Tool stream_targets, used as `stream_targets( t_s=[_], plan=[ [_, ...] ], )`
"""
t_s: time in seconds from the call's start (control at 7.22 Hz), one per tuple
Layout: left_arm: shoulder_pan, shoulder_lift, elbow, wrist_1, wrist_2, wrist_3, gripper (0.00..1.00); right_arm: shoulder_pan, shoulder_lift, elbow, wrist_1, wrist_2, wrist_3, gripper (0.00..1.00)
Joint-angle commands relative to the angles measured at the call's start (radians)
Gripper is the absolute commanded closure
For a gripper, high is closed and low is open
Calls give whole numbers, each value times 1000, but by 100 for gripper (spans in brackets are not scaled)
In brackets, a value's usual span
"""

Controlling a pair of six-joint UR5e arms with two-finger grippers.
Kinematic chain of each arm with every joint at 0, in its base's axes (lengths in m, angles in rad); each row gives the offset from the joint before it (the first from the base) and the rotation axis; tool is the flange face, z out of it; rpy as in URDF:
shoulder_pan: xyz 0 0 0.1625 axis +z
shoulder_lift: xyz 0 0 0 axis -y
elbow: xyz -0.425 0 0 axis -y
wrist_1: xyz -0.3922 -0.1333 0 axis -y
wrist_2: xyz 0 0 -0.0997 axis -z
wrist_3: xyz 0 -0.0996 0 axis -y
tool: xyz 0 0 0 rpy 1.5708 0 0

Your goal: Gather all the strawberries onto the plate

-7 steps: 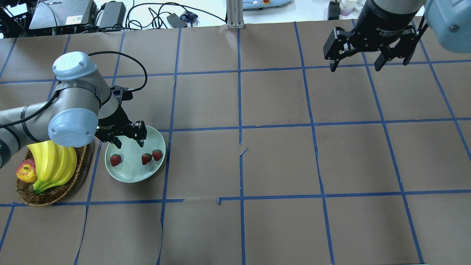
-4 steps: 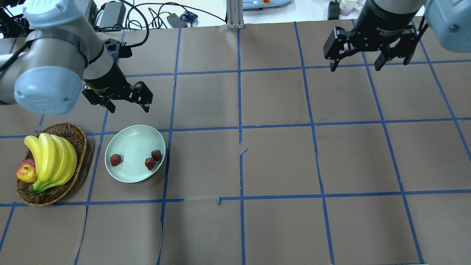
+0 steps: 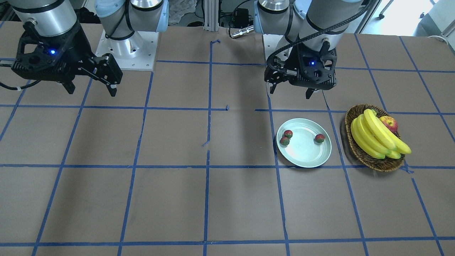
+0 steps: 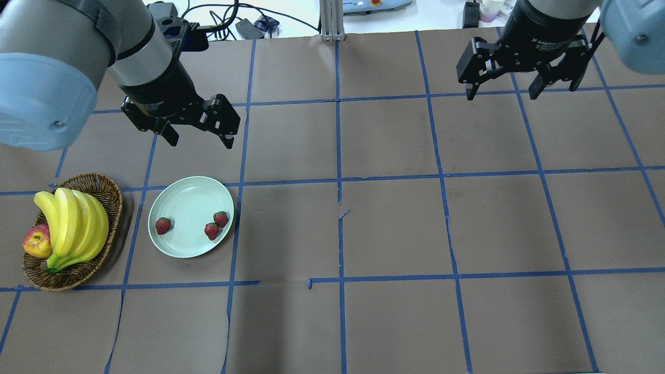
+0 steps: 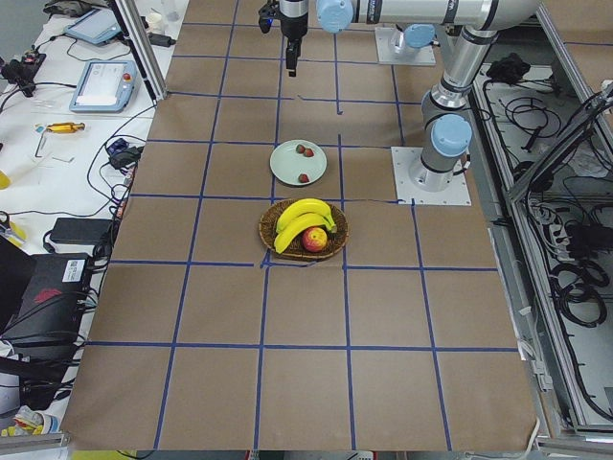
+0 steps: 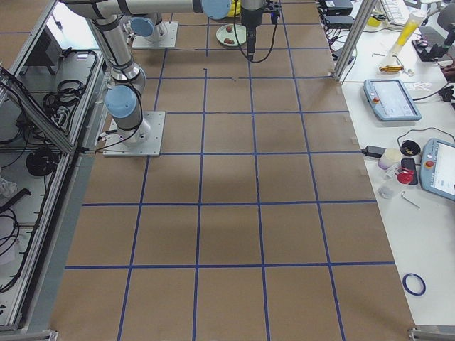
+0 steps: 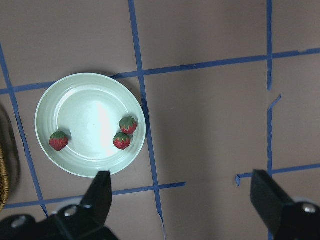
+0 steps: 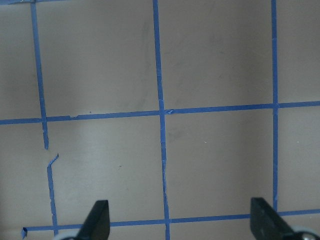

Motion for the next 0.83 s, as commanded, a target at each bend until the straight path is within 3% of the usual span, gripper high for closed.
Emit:
stream_targets(
  t_s=[0.0, 0.42, 0.69],
  plan=[
    [-3, 22, -20, -5, 62, -68, 0, 0, 0, 0, 0, 0, -1, 0],
    [1, -56, 110, 0, 72, -72, 0, 6, 0, -9, 3, -2, -1, 0],
    [1, -70, 128, 3, 63, -78, 0, 6, 0, -5, 6, 0, -3, 0]
  ],
)
